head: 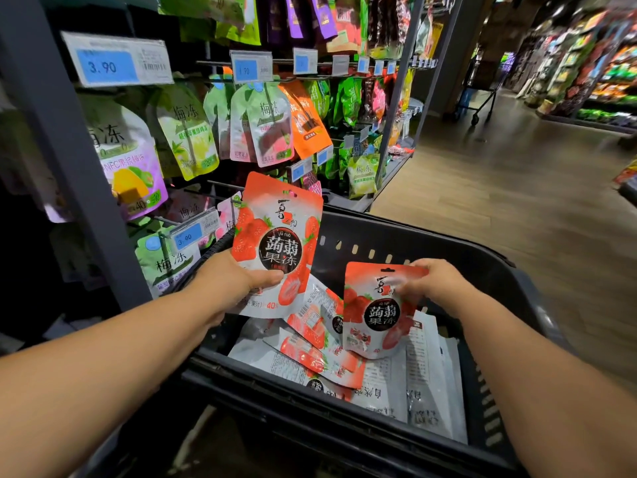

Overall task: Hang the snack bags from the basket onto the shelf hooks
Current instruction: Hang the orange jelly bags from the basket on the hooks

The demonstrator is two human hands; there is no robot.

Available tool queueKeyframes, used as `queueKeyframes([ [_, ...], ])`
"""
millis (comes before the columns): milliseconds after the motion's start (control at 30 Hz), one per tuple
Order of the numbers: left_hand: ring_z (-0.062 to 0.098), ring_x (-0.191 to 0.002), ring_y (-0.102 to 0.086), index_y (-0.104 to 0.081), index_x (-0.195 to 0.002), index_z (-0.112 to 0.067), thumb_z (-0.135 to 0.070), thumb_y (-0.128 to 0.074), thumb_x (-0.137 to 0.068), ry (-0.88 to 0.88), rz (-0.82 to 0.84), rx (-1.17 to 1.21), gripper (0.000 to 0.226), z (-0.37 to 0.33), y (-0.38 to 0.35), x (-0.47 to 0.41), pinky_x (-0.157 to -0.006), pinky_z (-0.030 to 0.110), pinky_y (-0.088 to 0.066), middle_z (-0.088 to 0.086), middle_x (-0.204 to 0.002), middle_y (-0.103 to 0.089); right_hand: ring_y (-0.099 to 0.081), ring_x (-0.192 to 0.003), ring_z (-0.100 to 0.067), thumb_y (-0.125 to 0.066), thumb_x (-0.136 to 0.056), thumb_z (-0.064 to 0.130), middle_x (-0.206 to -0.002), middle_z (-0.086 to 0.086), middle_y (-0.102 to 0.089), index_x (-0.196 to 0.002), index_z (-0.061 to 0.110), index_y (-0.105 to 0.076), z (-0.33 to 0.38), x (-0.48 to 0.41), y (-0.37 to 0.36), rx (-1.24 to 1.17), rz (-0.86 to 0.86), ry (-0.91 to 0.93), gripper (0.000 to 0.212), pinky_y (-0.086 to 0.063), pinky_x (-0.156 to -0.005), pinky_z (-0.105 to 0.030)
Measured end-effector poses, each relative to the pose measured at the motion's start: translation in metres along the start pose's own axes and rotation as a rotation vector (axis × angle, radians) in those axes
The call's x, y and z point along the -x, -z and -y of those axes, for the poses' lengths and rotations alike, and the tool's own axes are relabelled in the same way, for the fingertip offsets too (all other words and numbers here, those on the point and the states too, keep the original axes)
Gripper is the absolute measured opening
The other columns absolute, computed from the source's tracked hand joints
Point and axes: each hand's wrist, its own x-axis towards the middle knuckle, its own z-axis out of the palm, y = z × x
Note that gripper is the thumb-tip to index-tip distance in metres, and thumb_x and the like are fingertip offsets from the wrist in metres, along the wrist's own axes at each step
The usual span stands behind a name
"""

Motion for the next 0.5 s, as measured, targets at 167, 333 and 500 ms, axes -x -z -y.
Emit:
queueKeyframes([
  [167,0.026,-0.08,-0.073,-0.073,-0.085,-0.017,-0.006,-0.086,-0.069,0.01,-0.001,-0.009,0.023,0.002,-0.001,0.002,-0.077,0.041,-0.058,0.001,-0.078,-0.077,-0.069,-0.101,-0.032,-0.077,-0.075,-0.004,-0.1,-0.013,-0.075,-0.103,0.004,-0.069,-0.023,0.0,-0.009,-0.264,0.126,-0.14,0.03,-0.054,-0.083,-0.037],
  [333,0.028,-0.076,-0.073,-0.073,-0.088,-0.014,-0.004,-0.085,-0.07,0.023,-0.001,-0.011,0.024,0.003,-0.001,0.005,-0.071,0.042,-0.059,0.005,-0.078,-0.077,-0.069,-0.097,-0.024,-0.081,-0.077,0.008,-0.101,-0.009,-0.074,-0.105,0.009,-0.067,-0.037,0.002,-0.019,-0.116,0.204,-0.267,0.031,-0.056,-0.083,-0.037],
  [500,0.013,-0.056,-0.068,-0.07,-0.084,-0.014,-0.004,-0.084,-0.071,-0.008,0.0,0.006,0.021,0.003,0.001,0.007,-0.05,0.022,-0.05,0.0,-0.066,-0.074,-0.07,-0.079,-0.02,-0.076,-0.084,0.014,-0.089,-0.009,-0.074,-0.09,0.011,-0.069,-0.023,-0.001,-0.025,-0.126,0.151,-0.168,0.01,-0.055,-0.07,-0.032],
])
